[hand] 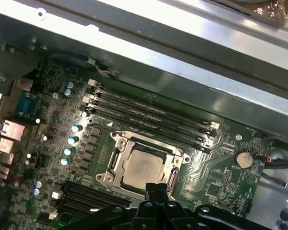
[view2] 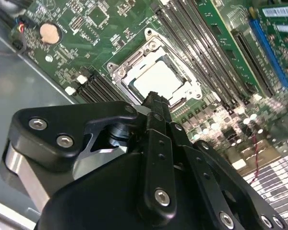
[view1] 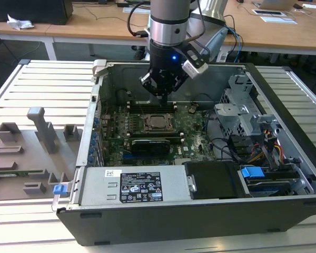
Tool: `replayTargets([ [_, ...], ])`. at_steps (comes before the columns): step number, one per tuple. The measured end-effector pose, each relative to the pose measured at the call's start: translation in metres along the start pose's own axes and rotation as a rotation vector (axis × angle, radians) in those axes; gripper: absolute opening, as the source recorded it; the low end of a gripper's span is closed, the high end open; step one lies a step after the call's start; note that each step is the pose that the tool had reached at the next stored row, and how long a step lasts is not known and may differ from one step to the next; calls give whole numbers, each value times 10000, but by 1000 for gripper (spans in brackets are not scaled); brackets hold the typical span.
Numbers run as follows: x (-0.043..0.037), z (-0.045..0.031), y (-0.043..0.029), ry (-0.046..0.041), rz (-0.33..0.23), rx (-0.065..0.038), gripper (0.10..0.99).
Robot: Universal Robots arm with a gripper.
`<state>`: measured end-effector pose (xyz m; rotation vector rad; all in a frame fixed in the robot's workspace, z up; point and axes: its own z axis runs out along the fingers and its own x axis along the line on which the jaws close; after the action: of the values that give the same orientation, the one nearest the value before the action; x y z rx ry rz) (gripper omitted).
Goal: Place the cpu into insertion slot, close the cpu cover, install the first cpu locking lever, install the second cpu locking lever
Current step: 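Install the first cpu locking lever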
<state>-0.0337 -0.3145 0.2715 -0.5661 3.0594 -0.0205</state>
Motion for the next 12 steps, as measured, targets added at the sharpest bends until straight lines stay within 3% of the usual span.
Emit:
replayTargets([
  [12,0,0,0,-40,-2176,-59,106],
])
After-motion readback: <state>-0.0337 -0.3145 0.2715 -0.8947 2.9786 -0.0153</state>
